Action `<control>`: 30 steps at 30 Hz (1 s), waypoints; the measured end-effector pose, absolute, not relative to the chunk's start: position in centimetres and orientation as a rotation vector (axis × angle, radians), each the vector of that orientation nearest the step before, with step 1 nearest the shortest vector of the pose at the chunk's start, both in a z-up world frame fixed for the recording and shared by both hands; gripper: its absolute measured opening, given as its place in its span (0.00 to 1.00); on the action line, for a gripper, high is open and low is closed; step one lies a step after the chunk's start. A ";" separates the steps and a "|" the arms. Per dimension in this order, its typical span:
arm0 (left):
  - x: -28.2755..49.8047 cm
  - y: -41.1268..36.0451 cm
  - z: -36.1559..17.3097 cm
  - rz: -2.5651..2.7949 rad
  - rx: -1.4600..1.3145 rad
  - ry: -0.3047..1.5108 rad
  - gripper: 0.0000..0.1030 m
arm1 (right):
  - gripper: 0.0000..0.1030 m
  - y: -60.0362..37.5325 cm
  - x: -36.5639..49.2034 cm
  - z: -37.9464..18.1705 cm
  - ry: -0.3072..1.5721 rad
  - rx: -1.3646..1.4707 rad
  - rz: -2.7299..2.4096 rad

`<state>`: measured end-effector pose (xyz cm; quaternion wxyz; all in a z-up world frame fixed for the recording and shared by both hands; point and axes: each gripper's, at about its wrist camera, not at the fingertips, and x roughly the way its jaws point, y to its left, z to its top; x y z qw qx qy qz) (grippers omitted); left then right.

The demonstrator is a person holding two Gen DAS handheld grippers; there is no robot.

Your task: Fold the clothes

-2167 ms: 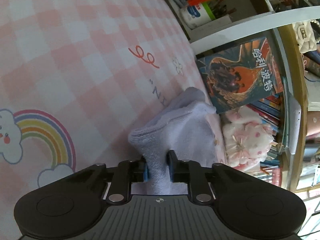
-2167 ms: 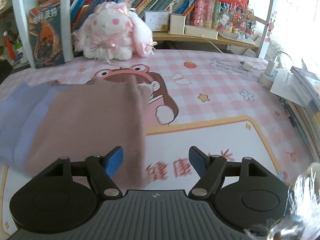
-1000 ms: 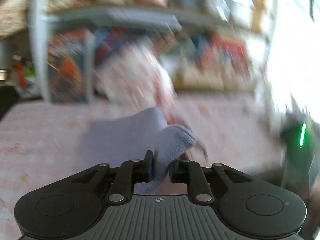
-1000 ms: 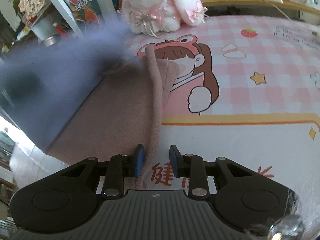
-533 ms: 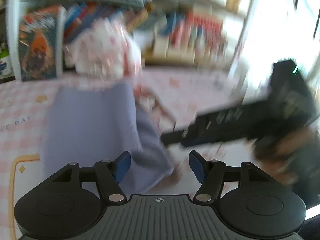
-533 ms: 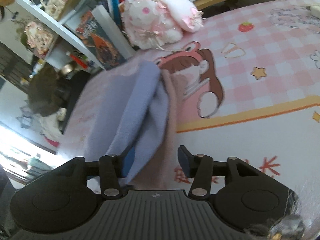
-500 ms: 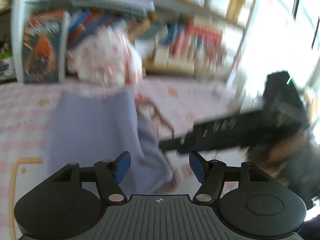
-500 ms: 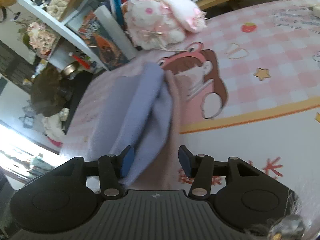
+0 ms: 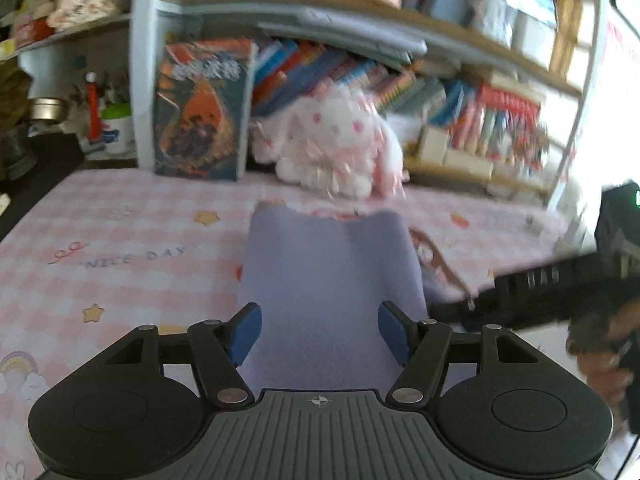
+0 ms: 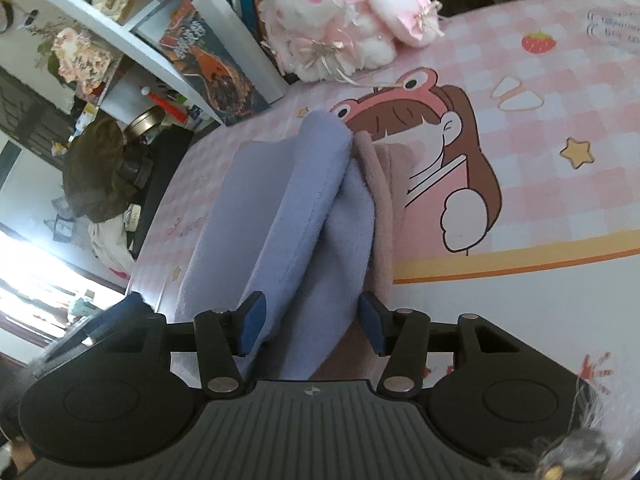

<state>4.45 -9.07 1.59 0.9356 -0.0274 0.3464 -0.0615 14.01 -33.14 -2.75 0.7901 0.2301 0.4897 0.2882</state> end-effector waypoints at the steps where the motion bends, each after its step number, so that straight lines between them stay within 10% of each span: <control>1: 4.8 -9.5 1.0 -0.132 -0.032 0.743 0.58 | 0.48 -33.1 14.3 -3.0 1.060 0.509 0.618; 3: 4.9 -10.1 0.2 -0.133 0.008 0.779 0.58 | 0.47 -32.8 14.7 -3.0 1.051 0.506 0.616; 7: 4.4 -10.1 -0.1 -0.131 0.024 0.780 0.58 | 0.06 -32.2 14.8 -2.3 0.999 0.465 0.629; 14: 5.0 -8.8 -0.3 -0.099 -0.045 0.805 0.60 | 0.06 -31.6 11.8 1.3 0.746 0.348 0.850; 18: 4.8 -9.2 0.2 -0.102 -0.013 0.803 0.66 | 0.12 -30.9 14.6 -2.4 1.000 0.174 0.543; 26: 3.8 -7.4 1.9 -0.065 -0.045 0.733 0.66 | 0.28 -32.7 14.6 -0.8 0.890 0.356 0.582; 30: 4.6 -7.5 0.9 -0.061 -0.029 0.779 0.65 | 0.55 -30.7 14.8 -0.8 0.940 0.393 0.657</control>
